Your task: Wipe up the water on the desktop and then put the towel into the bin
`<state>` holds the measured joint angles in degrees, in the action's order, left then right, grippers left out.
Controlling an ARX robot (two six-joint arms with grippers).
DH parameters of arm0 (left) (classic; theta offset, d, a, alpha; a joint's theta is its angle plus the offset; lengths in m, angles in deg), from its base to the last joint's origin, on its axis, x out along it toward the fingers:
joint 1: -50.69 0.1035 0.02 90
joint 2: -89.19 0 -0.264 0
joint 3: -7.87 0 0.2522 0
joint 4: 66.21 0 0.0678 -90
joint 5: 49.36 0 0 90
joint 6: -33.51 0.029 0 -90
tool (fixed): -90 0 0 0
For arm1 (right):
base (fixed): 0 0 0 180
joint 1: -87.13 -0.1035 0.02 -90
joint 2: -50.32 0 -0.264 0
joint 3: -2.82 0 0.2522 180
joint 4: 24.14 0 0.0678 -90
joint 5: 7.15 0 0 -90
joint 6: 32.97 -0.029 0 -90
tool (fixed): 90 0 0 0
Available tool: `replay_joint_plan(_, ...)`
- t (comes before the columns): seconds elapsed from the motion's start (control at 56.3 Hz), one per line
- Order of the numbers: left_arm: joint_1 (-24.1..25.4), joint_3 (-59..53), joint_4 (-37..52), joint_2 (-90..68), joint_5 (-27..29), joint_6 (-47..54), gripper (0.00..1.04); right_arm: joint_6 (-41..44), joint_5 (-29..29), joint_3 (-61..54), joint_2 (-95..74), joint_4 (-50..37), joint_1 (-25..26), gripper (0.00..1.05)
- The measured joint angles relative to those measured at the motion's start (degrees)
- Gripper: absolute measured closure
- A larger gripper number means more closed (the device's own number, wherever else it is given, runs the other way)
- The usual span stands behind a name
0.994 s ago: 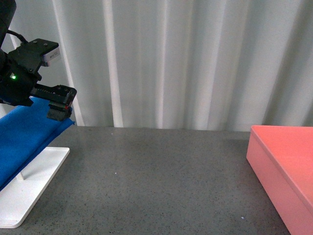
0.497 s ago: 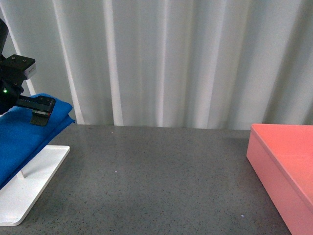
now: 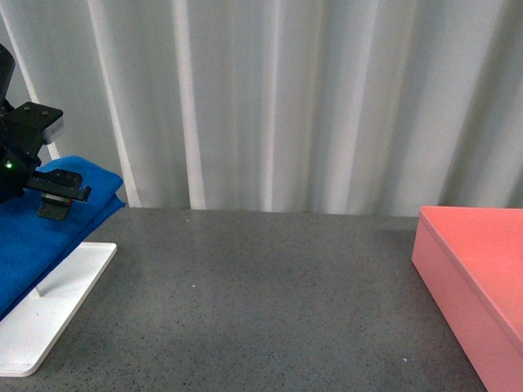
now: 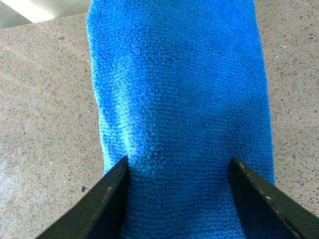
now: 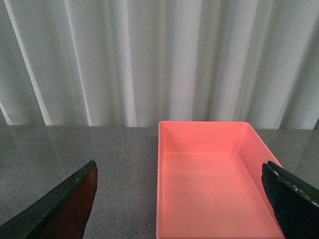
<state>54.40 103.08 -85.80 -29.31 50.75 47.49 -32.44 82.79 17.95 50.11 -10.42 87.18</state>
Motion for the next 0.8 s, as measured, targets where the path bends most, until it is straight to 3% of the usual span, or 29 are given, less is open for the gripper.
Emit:
replay_joint_plan(0.16,-0.2,0.0,0.0,0.0,-0.2,0.8,0.68,0.0,0.0,0.0,0.0,0.0,0.0,0.07)
replay_joint_plan(0.302,-0.8,0.0,0.0,0.4,-0.4,1.4,1.00,0.0,0.0,0.0,0.0,0.0,0.0,0.07)
replay_joint_plan(0.568,-0.7,0.0,0.4,2.8,-1.5,2.3,1.01,0.0,0.0,0.0,0.0,0.0,0.0,0.07)
replay_joint_plan(0.799,-1.9,-0.5,0.1,9.1,-7.4,0.5,1.01,0.0,0.0,0.0,0.0,0.0,0.0,0.07)
